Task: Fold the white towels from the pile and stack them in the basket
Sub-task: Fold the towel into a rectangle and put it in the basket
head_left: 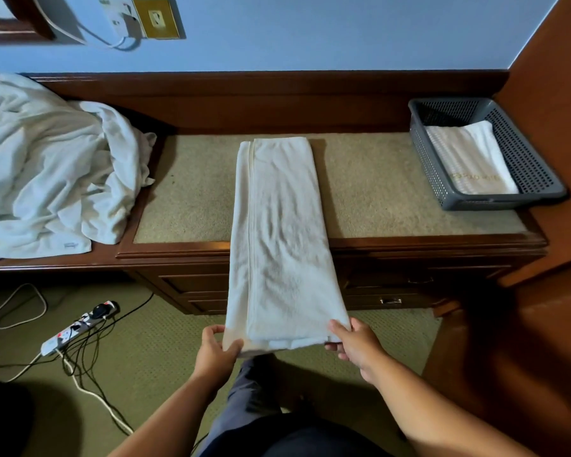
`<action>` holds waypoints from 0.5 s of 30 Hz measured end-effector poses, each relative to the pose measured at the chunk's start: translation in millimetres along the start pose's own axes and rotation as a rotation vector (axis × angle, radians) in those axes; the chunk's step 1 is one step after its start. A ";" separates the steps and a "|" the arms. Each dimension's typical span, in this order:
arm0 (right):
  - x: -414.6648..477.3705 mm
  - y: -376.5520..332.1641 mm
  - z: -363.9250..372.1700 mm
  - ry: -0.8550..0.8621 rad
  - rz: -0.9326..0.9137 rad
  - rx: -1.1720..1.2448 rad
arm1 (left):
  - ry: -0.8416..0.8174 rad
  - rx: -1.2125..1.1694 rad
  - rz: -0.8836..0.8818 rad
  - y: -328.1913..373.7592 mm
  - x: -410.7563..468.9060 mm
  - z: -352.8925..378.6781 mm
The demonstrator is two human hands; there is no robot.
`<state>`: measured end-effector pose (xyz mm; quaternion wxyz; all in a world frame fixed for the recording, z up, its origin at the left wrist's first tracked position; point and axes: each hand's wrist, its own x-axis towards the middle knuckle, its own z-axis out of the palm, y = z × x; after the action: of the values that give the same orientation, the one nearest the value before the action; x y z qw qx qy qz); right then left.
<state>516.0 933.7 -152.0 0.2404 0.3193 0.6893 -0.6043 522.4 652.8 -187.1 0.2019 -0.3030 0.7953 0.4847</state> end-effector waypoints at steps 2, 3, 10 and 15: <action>-1.9 -2.7 1.1 -0.003 -0.008 -0.012 | 0.004 0.015 -0.025 -1.9 0.4 1.5; -2.2 -4.2 2.5 -0.004 -0.010 -0.015 | -0.004 0.030 -0.044 -1.9 0.6 2.7; -4.5 -28.2 27.5 -0.045 -0.121 -0.074 | -0.074 0.507 0.023 32.5 -15.2 35.9; -7.4 -47.9 43.9 -0.044 -0.211 -0.133 | -0.129 0.530 0.458 70.0 -25.4 73.0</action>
<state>483.7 886.1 -120.9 0.2111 0.2149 0.7522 -0.5860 495.7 749.5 -158.9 0.2093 -0.0228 0.9263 0.3123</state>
